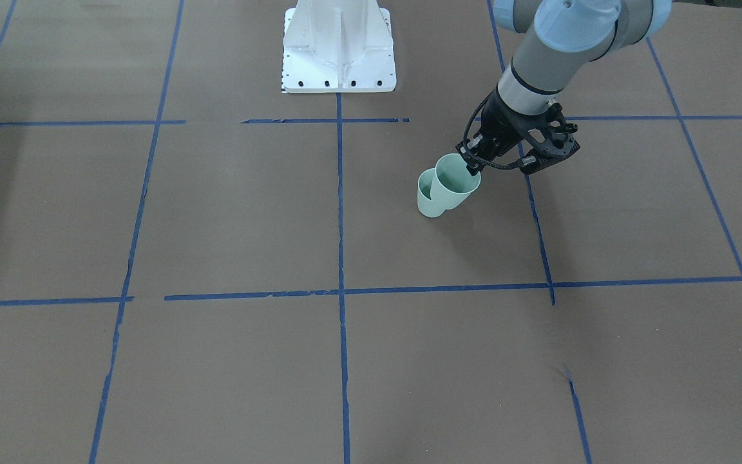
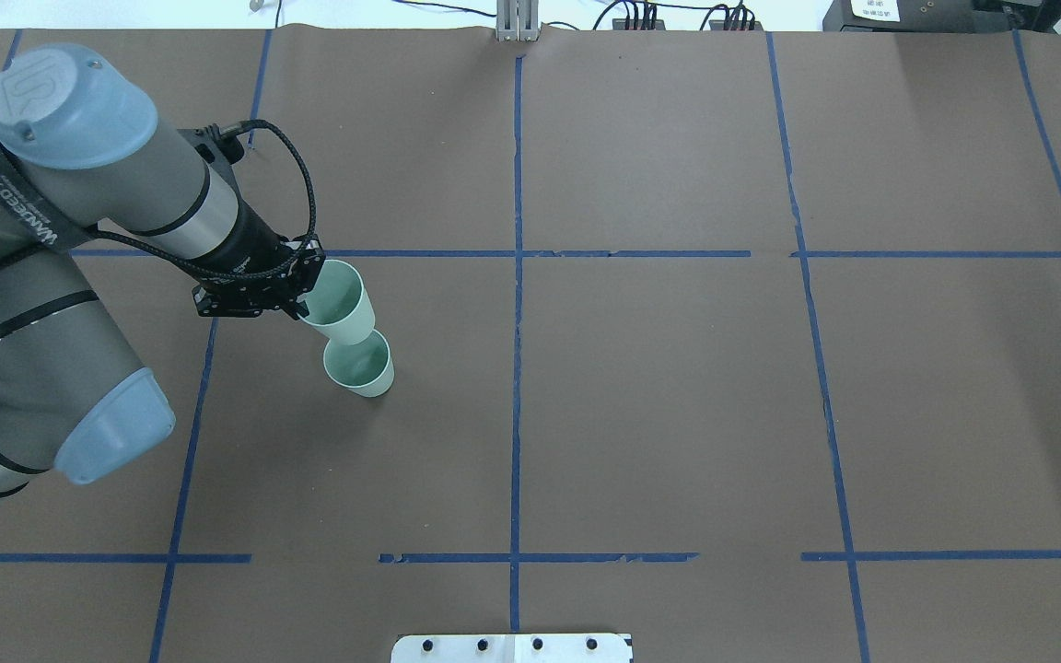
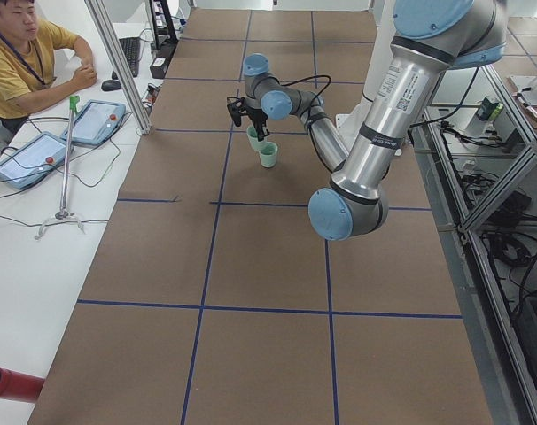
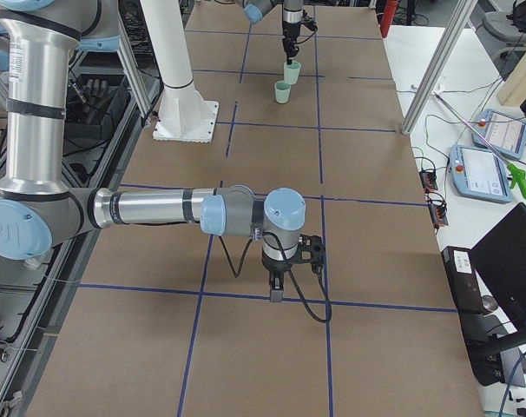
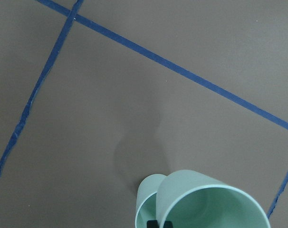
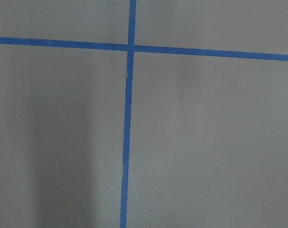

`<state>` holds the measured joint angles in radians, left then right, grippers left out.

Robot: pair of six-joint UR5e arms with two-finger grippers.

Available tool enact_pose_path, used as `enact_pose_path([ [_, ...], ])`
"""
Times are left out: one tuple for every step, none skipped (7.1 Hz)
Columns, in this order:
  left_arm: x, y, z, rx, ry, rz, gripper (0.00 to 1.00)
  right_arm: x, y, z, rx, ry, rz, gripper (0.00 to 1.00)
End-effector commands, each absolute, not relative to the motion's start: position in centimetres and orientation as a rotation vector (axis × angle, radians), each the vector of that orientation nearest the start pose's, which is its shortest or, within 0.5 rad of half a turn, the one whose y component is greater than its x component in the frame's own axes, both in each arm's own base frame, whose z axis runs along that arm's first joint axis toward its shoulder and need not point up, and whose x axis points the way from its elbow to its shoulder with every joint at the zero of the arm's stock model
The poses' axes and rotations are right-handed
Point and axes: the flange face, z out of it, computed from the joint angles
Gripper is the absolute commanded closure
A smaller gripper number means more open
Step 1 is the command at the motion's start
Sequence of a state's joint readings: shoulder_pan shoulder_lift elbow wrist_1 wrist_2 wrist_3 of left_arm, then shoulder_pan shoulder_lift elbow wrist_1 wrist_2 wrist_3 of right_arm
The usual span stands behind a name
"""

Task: Stack cups
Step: 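Lower the held cup into the other green cup with the left gripper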

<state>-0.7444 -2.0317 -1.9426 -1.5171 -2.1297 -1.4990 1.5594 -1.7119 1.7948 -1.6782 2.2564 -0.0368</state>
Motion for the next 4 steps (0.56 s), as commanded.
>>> enact_pose_path([
  [38.2,-44.4,24.1,-0.194,0.913,-0.389,1.00,6.6,-43.0,63.0,-0.015,-0.686,-0.037,0.00],
  [38.2,-44.3,24.1,-0.194,0.914,-0.388,1.00,6.6,-43.0,63.0,-0.015,-0.686,-0.037,0.00],
  [38.9,-44.0,24.3,-0.208,0.905,-0.389,1.00,6.5,-43.0,63.0,-0.015,-0.686,-0.039,0.00],
  [39.2,-43.9,24.6,-0.213,0.899,-0.391,1.00,6.5,-43.0,63.0,-0.015,-0.686,-0.039,0.00],
])
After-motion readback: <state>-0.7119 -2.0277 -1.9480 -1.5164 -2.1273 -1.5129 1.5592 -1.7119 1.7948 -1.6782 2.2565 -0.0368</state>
